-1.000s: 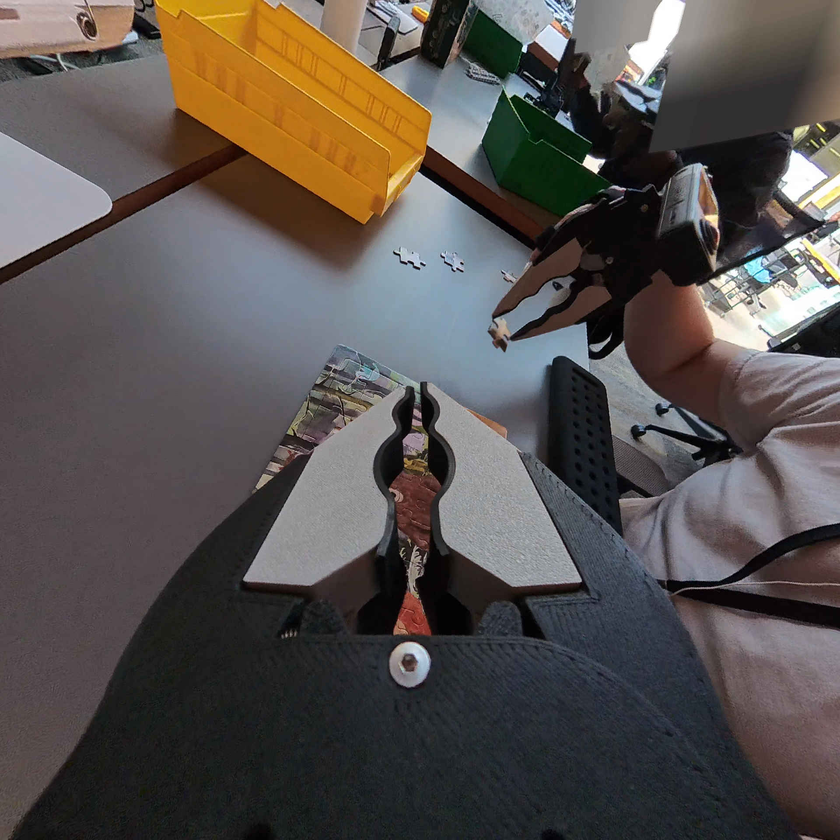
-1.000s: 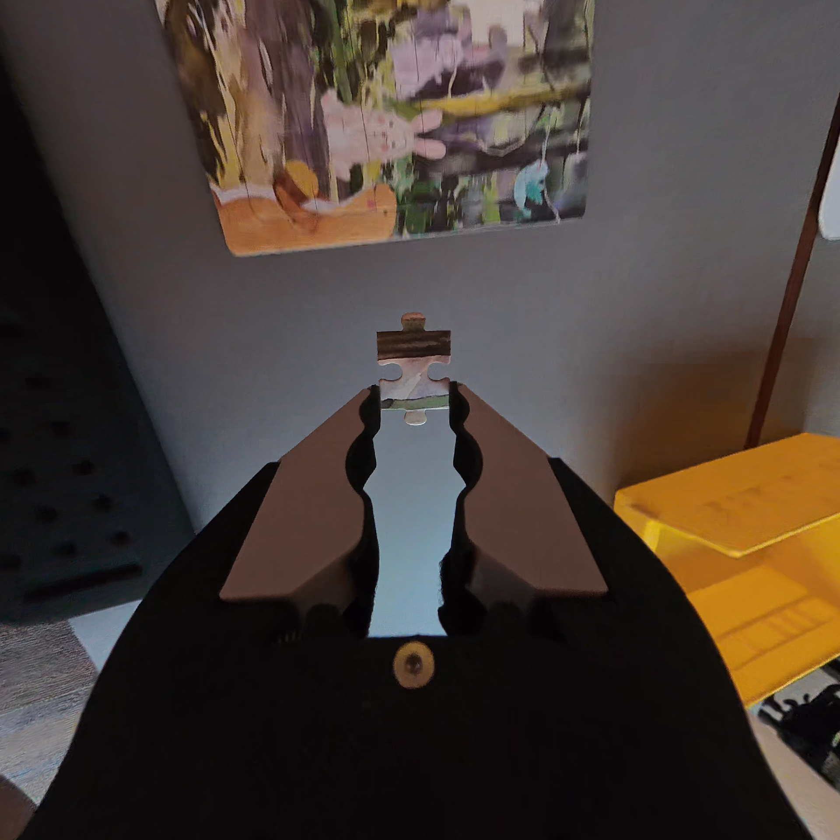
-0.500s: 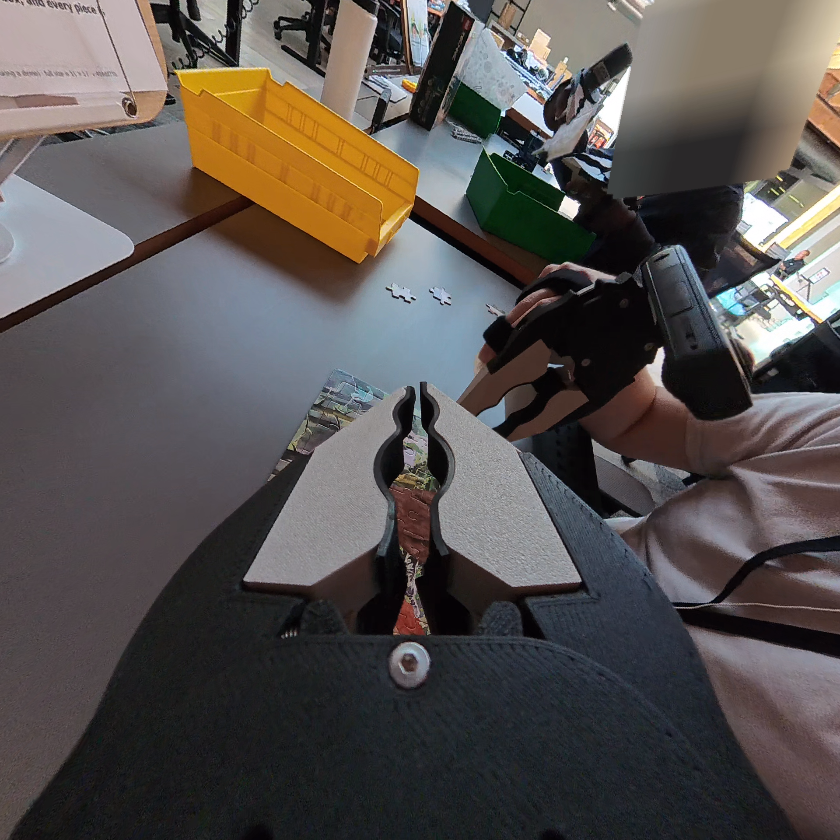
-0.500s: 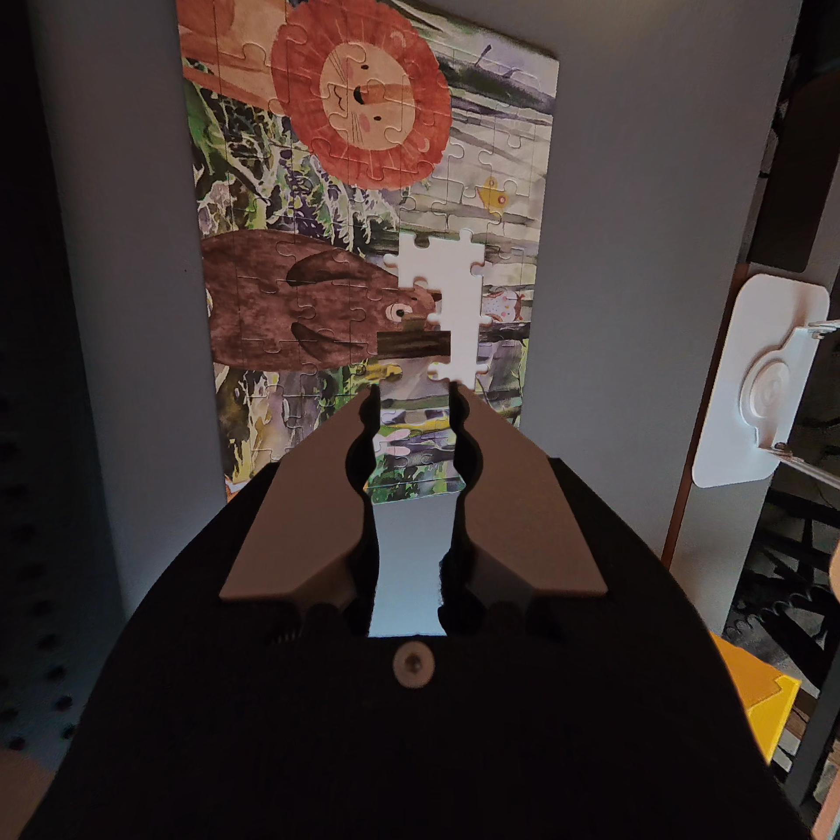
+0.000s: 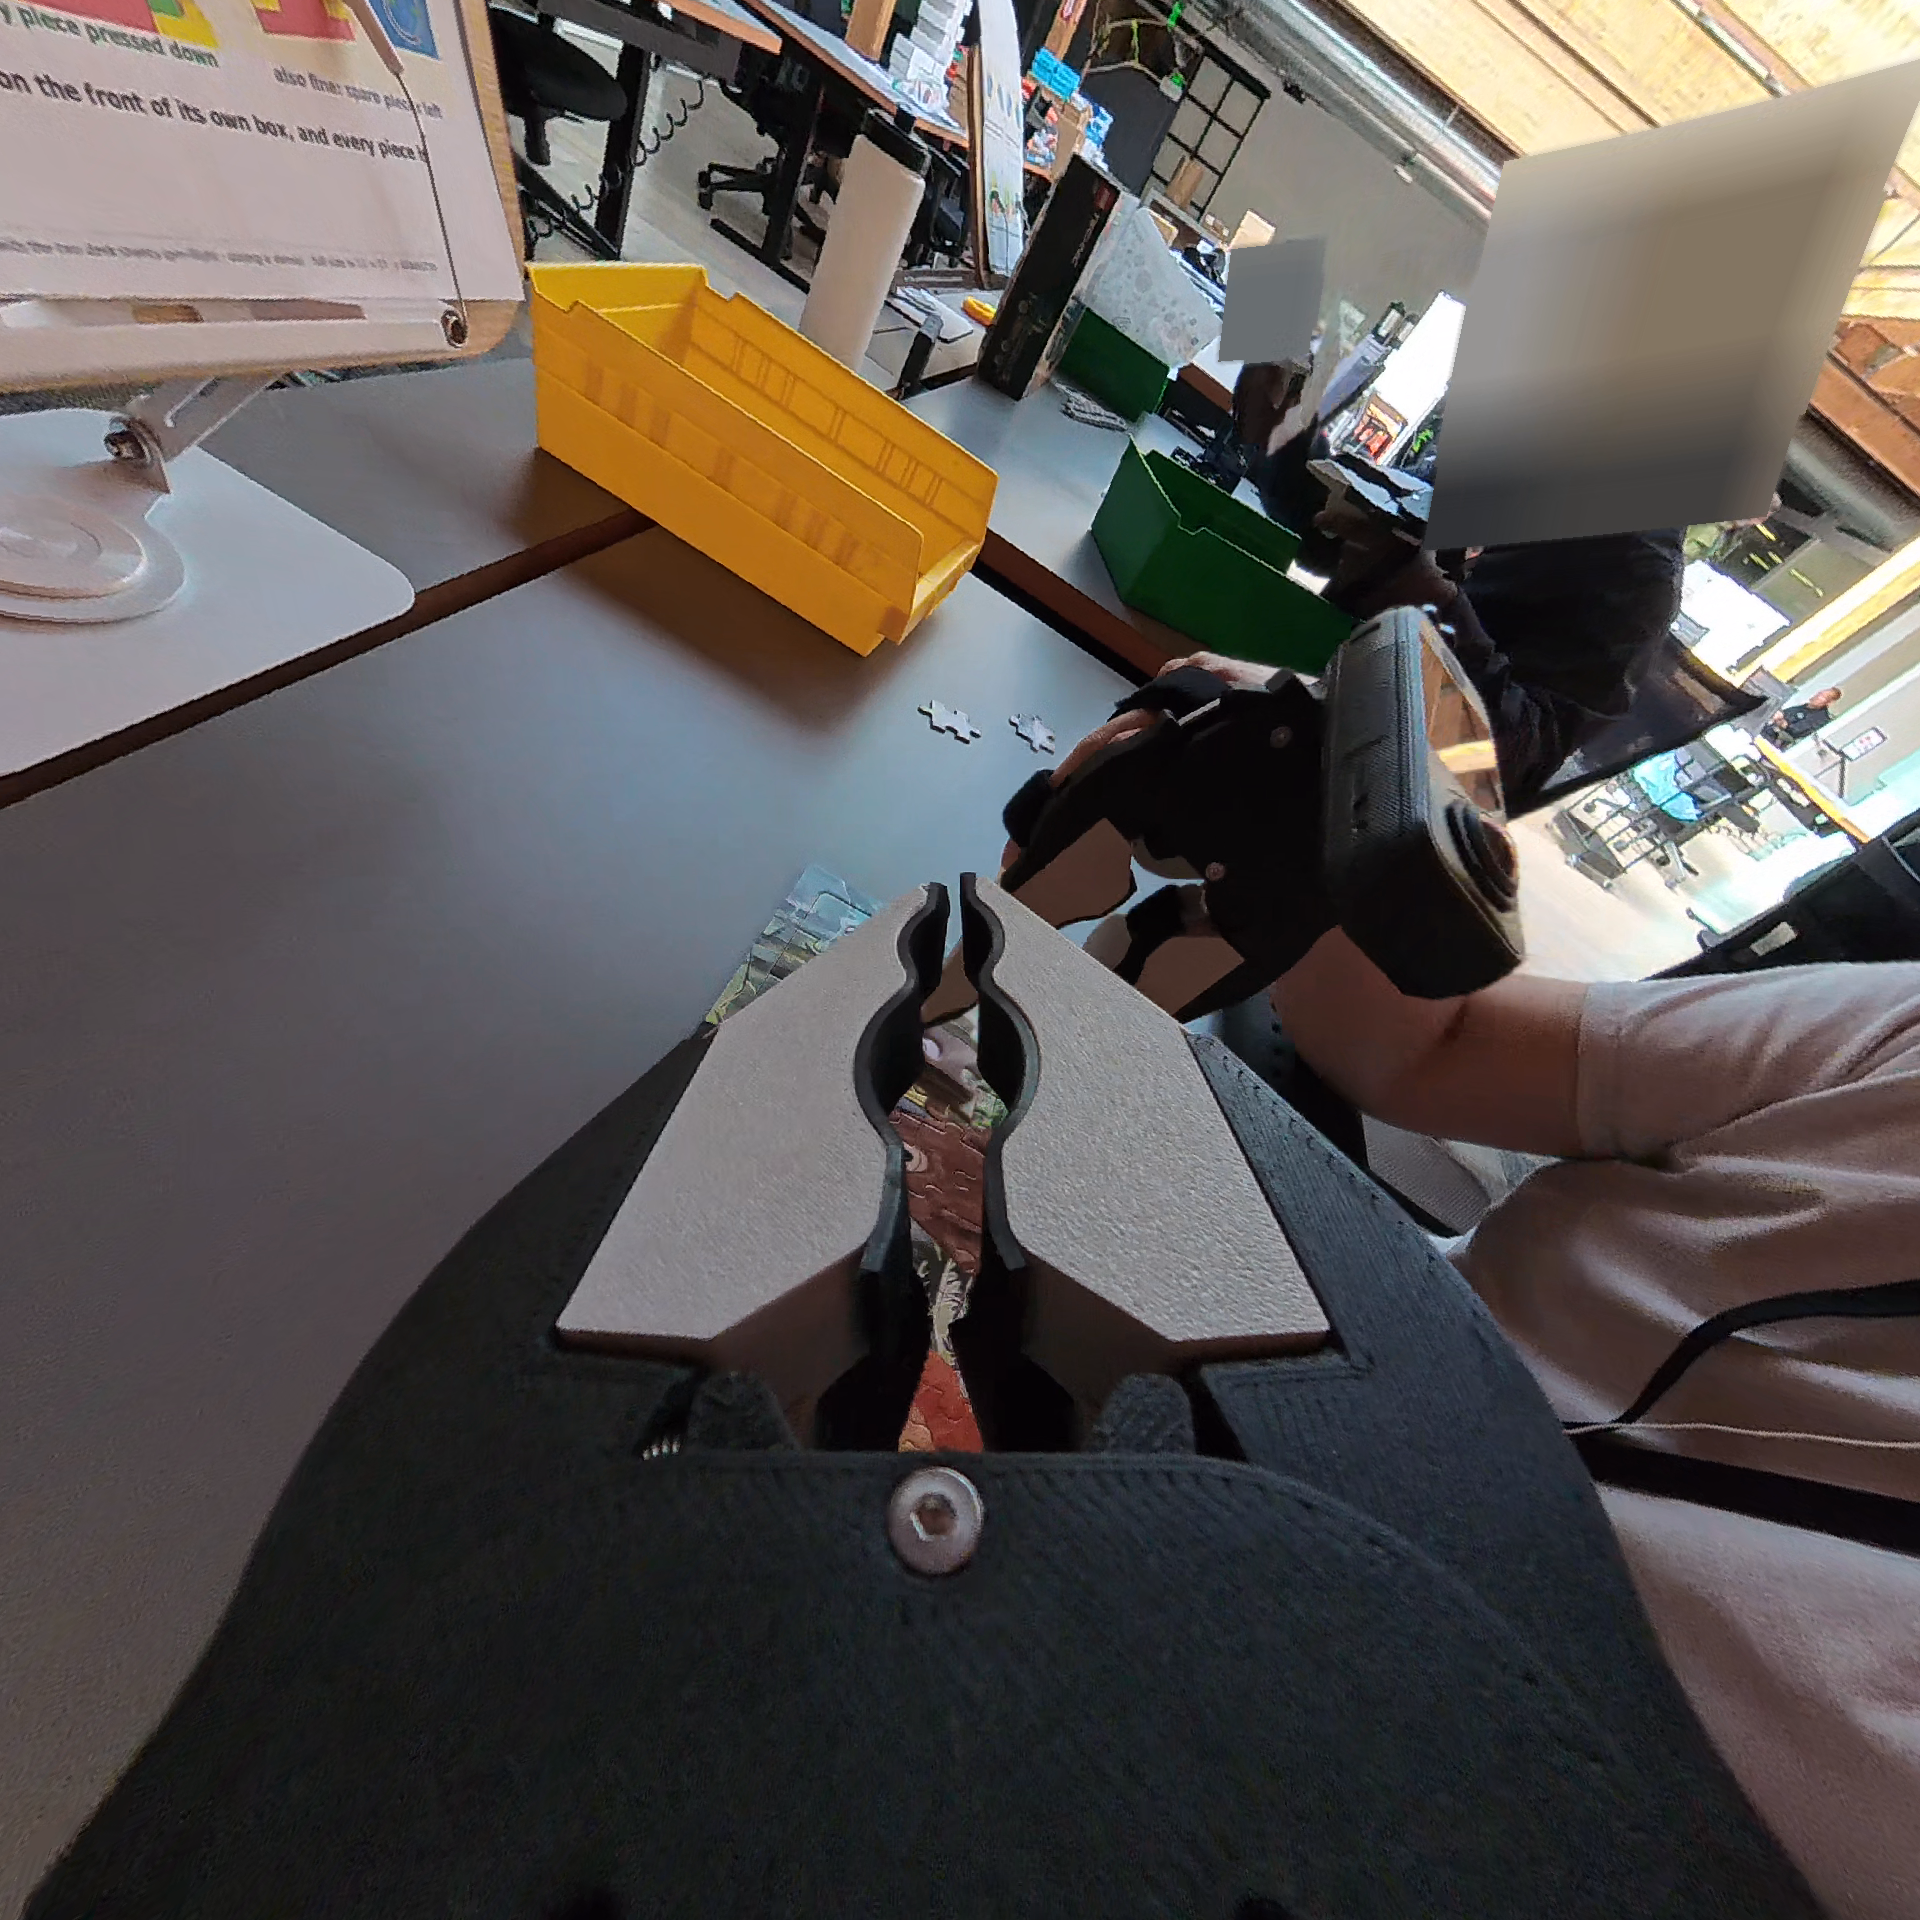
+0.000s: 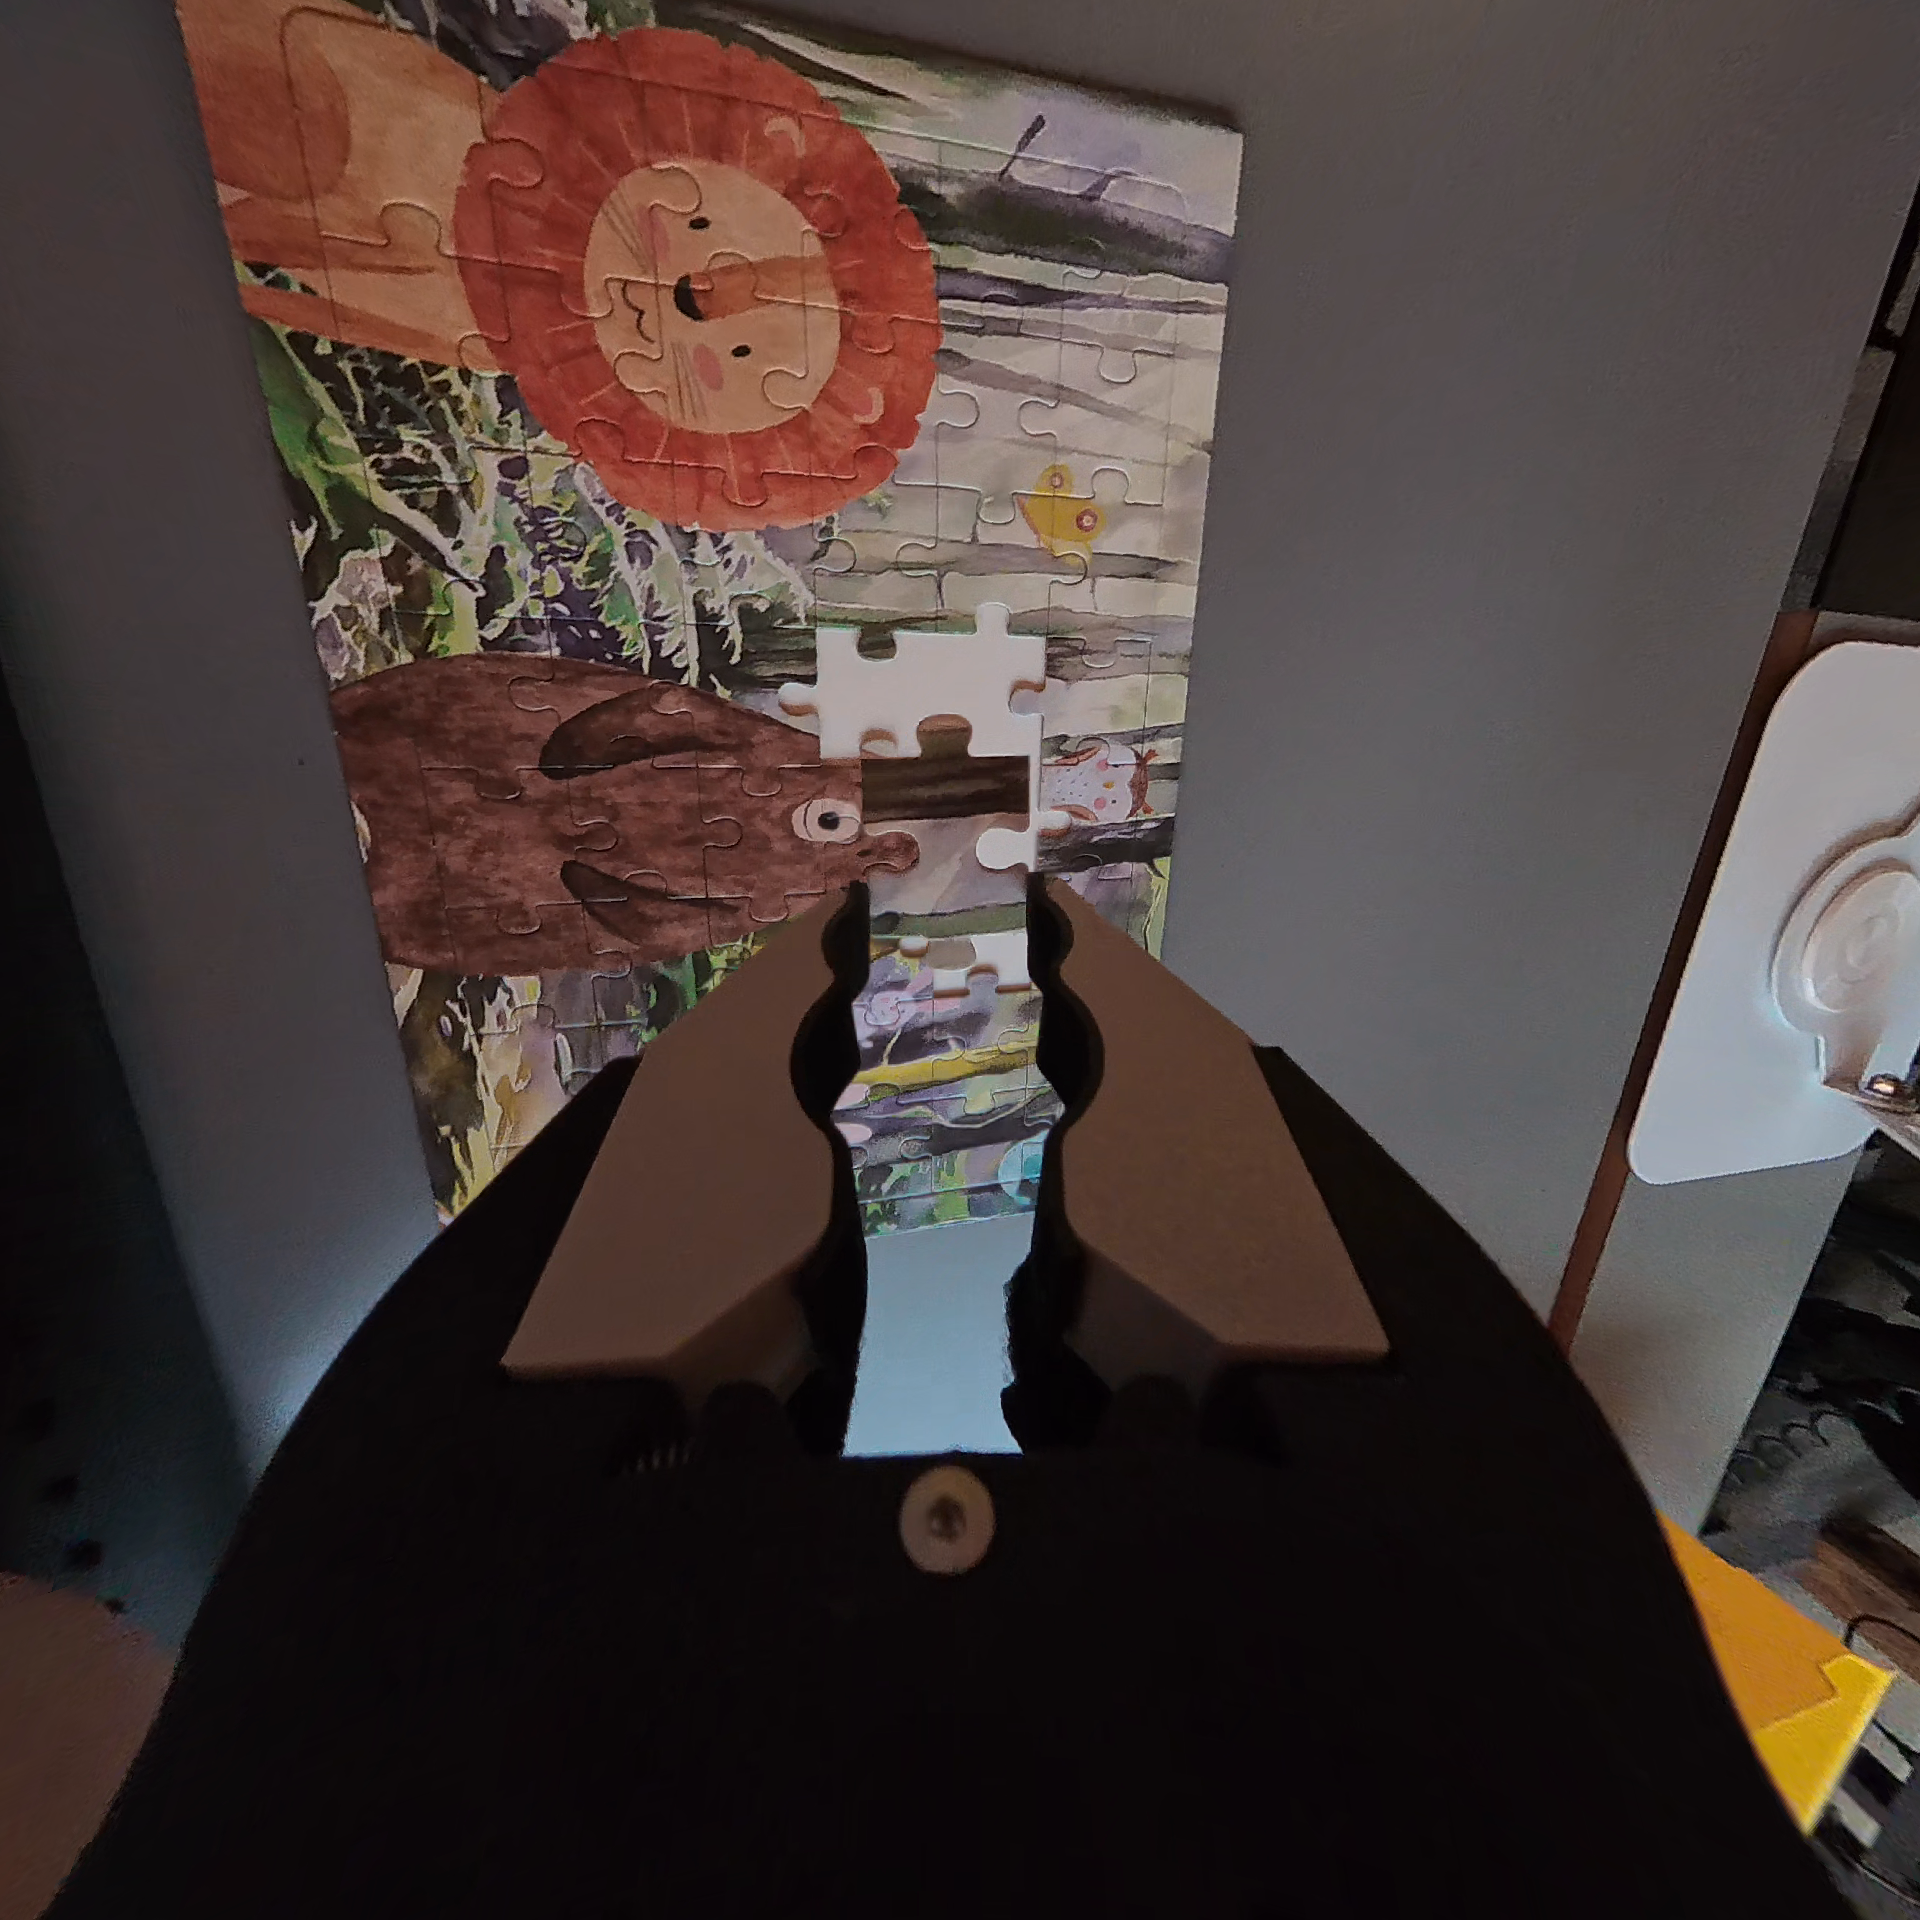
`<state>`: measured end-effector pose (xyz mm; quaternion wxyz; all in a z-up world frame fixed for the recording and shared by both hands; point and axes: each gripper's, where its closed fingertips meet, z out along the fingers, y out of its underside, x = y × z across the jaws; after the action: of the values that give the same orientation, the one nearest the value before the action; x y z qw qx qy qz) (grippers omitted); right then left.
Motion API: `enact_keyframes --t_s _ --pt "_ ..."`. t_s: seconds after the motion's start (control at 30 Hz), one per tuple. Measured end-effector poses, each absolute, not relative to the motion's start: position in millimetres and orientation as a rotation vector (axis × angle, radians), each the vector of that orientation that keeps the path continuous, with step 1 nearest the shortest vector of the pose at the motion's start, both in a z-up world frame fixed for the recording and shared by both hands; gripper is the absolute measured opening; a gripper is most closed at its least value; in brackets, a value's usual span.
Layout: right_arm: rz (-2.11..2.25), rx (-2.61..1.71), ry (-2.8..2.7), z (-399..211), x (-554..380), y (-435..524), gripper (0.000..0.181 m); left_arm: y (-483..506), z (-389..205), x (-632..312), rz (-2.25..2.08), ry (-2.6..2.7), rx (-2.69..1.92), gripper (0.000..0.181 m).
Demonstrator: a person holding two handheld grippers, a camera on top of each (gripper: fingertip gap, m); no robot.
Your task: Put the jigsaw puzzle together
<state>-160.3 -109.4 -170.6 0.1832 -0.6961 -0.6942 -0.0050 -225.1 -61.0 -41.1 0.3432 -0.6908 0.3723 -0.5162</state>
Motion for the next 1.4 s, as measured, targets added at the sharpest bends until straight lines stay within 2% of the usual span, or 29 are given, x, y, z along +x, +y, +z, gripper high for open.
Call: enact_keyframes --t_s 0.57,0.9,1.4 --pt "0.098 -1.950 -1.913 -188.7 -163.3 -95.0 0.029 -53.3 -41.2 -237.5 -1.380 0.897 -1.794 0.000" --pt "0.284 -2.112 -1.894 -223.7 -176.6 -87.4 0.029 -54.4 -41.8 -234.0 -1.415 0.905 -1.795 0.000" --pt "0.269 -2.156 -1.991 -240.6 -184.8 -82.2 0.029 -54.7 -40.1 -235.2 -1.443 0.905 -1.783 0.000"
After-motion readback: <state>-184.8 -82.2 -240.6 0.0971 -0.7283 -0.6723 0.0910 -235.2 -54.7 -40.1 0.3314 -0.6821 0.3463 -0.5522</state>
